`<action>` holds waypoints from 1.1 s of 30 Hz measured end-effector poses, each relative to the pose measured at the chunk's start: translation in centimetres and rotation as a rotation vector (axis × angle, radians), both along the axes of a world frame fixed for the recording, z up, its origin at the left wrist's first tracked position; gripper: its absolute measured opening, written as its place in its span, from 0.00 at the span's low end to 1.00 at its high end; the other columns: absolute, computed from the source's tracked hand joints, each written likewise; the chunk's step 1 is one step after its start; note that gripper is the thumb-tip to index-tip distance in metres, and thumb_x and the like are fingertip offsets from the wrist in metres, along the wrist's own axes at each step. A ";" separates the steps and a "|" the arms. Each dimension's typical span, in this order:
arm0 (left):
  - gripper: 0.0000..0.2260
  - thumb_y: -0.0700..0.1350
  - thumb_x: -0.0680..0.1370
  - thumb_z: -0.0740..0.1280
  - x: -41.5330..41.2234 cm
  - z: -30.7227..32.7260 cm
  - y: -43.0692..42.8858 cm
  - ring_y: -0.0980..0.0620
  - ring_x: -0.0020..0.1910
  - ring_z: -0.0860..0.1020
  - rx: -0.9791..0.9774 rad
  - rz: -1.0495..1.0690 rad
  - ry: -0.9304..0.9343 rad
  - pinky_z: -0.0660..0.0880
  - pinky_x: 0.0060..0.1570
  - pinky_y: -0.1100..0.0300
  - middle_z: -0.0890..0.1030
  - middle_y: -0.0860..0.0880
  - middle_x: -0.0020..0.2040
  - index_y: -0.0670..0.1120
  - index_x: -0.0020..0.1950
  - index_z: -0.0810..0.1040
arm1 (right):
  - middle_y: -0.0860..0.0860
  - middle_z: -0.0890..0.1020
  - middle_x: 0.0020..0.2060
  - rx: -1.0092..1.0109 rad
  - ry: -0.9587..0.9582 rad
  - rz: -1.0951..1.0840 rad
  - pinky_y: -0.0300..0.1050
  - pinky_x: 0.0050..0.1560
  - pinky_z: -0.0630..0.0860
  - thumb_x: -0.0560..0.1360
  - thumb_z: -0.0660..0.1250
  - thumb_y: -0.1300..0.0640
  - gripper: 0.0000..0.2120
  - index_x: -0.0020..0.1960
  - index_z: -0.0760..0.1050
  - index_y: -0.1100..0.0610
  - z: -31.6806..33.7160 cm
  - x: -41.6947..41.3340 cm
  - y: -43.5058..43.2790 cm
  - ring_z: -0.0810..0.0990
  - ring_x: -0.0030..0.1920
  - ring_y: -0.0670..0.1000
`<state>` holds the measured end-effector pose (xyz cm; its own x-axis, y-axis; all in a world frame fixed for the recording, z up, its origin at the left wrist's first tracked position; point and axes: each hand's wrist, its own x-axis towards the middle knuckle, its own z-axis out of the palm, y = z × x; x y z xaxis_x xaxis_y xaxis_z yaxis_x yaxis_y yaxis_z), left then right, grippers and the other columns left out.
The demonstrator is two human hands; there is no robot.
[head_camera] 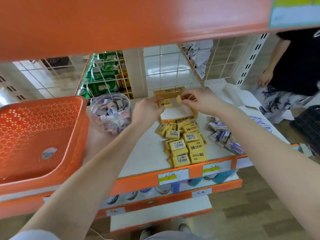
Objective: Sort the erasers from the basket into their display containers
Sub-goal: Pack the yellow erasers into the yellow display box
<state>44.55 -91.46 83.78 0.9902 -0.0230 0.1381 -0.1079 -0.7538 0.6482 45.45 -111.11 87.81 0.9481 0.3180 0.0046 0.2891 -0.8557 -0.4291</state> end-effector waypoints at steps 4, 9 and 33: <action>0.15 0.48 0.74 0.69 2.0 0.2 -1.1 0.48 0.55 0.78 0.090 -0.013 0.057 0.78 0.53 0.50 0.81 0.50 0.57 0.53 0.61 0.79 | 0.55 0.78 0.59 -0.135 0.050 0.036 0.46 0.56 0.73 0.78 0.62 0.52 0.16 0.64 0.72 0.57 -1.3 1.8 -0.1 0.77 0.54 0.53; 0.14 0.39 0.76 0.66 2.6 -1.0 -1.5 0.45 0.52 0.78 0.147 -0.007 0.102 0.76 0.53 0.54 0.80 0.43 0.55 0.44 0.61 0.78 | 0.54 0.79 0.54 -0.179 0.071 0.077 0.44 0.49 0.73 0.79 0.62 0.51 0.14 0.61 0.73 0.57 -2.1 2.5 -0.5 0.75 0.46 0.50; 0.11 0.44 0.77 0.66 3.7 -3.0 -1.4 0.52 0.49 0.69 0.111 0.290 0.054 0.68 0.42 0.56 0.75 0.49 0.55 0.51 0.58 0.77 | 0.54 0.69 0.57 -0.041 -0.084 0.007 0.41 0.48 0.68 0.78 0.61 0.58 0.16 0.65 0.70 0.58 -5.9 5.8 3.0 0.73 0.55 0.56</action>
<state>48.21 -92.90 80.76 0.9635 0.2494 0.0971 0.1544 -0.8143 0.5595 51.27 -108.13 81.88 0.9426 0.3263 0.0707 0.3287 -0.8699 -0.3677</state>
